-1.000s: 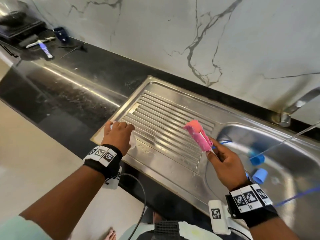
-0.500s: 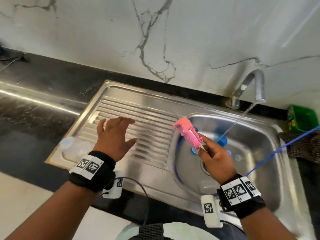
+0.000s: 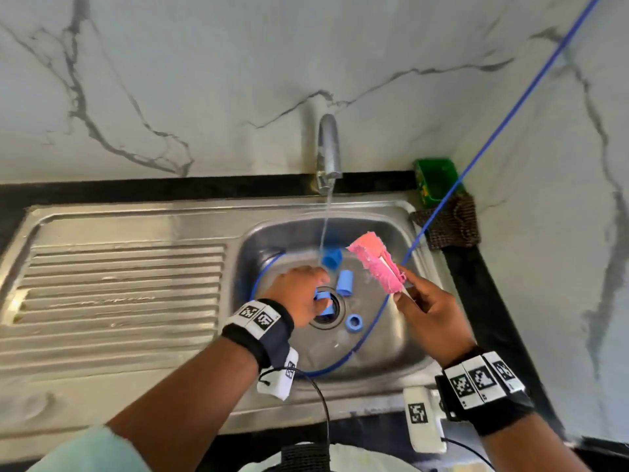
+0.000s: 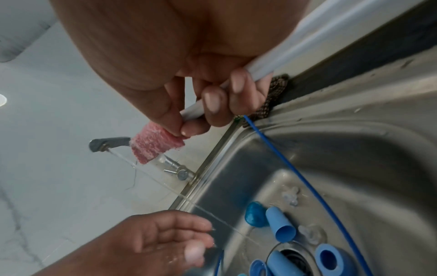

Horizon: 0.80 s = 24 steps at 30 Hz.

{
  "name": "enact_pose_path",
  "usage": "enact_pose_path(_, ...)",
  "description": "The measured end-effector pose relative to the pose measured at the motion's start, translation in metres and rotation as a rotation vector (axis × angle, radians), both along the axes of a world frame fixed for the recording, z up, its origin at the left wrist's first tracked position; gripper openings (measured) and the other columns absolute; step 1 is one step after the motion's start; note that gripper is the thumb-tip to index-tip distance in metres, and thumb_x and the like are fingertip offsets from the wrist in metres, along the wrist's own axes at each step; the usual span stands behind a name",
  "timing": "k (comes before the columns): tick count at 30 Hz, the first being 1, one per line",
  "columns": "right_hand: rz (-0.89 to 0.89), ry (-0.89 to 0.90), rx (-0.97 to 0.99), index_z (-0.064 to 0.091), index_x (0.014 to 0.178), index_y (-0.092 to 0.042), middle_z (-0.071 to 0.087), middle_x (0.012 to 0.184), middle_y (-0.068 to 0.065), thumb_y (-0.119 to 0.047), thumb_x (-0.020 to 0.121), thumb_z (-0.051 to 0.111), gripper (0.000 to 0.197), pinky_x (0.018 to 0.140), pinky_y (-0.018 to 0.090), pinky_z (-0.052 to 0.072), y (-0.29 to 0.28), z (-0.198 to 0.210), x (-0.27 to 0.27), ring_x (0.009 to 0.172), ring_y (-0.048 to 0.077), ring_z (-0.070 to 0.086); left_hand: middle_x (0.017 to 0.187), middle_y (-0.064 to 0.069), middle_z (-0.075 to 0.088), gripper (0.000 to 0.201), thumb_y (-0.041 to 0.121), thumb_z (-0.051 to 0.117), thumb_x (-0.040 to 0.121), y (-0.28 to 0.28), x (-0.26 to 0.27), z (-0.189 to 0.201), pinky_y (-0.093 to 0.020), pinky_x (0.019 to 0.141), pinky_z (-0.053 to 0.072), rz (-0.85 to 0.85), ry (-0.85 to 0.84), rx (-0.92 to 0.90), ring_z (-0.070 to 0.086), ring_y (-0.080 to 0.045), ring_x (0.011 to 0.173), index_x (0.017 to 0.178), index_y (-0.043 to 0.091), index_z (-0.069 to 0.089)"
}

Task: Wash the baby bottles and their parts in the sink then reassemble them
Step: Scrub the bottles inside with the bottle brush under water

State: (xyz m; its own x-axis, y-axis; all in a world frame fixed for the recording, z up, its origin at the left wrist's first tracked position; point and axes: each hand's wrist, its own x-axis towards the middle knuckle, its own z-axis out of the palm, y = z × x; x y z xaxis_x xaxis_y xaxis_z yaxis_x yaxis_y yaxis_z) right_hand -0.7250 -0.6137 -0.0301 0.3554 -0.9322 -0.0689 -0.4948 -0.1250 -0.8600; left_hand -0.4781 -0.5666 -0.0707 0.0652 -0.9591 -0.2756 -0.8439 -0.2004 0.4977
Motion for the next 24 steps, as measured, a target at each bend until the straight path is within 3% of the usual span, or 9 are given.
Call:
enact_pose_path(3,-0.021,0.006,0.017,0.059,0.121,-0.056,0.053,0.061,-0.013,-0.013,0.093,0.067,0.052,0.058,0.016,0.039,-0.005,-0.004,-0.015,0.056,0.002,0.041,0.122,0.001,0.067,0.039,0.036,0.071,0.087,-0.027,-0.026,-0.024,-0.033,0.099,0.048,-0.062,0.075,0.178,0.062,-0.021,0.114,0.123,0.023,0.063)
enact_pose_path(7,-0.006,0.063,0.058,0.063,0.131,-0.039,0.061,0.066,-0.025,-0.009,0.094,0.064,0.048,0.06,0.008,0.039,-0.017,-0.008,-0.029,0.058,-0.001,0.052,0.117,0.001,0.069,0.039,0.038,0.073,0.086,-0.062,-0.05,-0.056,-0.025,0.088,0.046,-0.109,0.063,0.329,0.063,-0.02,0.109,0.121,0.022,0.063)
enact_pose_path(12,0.003,0.102,0.092,0.062,0.133,-0.041,0.059,0.064,-0.031,-0.012,0.095,0.063,0.048,0.06,0.006,0.039,-0.038,-0.019,-0.039,0.061,-0.005,0.058,0.101,-0.006,0.072,0.034,0.044,0.072,0.083,-0.082,-0.064,-0.093,-0.037,0.086,0.056,-0.259,-0.173,0.525,0.068,-0.03,0.098,0.098,0.015,0.071)
enact_pose_path(15,0.019,0.116,0.127,0.061,0.133,-0.046,0.062,0.069,-0.029,-0.017,0.095,0.064,0.048,0.064,0.009,0.039,-0.05,-0.028,-0.039,0.064,-0.002,0.059,0.108,-0.01,0.069,0.048,0.045,0.078,0.082,-0.081,-0.064,-0.113,-0.035,0.084,0.052,-0.296,-0.201,0.618,0.066,-0.032,0.1,0.109,0.008,0.065)
enact_pose_path(18,0.029,0.124,0.148,0.061,0.133,-0.046,0.061,0.072,-0.034,-0.017,0.095,0.064,0.048,0.067,0.007,0.039,-0.063,-0.036,-0.037,0.068,-0.008,0.058,0.111,-0.01,0.069,0.065,0.052,0.085,0.071,-0.074,-0.064,-0.13,-0.039,0.086,0.055,-0.276,-0.192,0.694,0.067,-0.034,0.099,0.116,0.011,0.06)
enact_pose_path(21,0.021,0.099,0.159,0.06,0.133,-0.047,0.07,0.093,-0.032,-0.018,0.094,0.065,0.049,0.079,0.015,0.047,-0.072,-0.042,-0.032,0.08,-0.008,0.063,0.11,-0.009,0.071,0.067,0.05,0.089,0.066,-0.067,-0.063,-0.141,-0.042,0.086,0.058,-0.261,-0.188,0.715,0.069,-0.034,0.097,0.116,0.016,0.06)
enact_pose_path(24,0.024,0.103,0.169,0.06,0.13,-0.05,0.067,0.082,-0.03,-0.019,0.094,0.065,0.048,0.074,0.013,0.047,-0.081,-0.048,-0.025,0.07,-0.004,0.06,0.112,-0.007,0.071,0.066,0.048,0.089,0.067,-0.065,-0.059,-0.148,-0.04,0.086,0.057,-0.277,-0.177,0.729,0.069,-0.033,0.099,0.119,0.018,0.062)
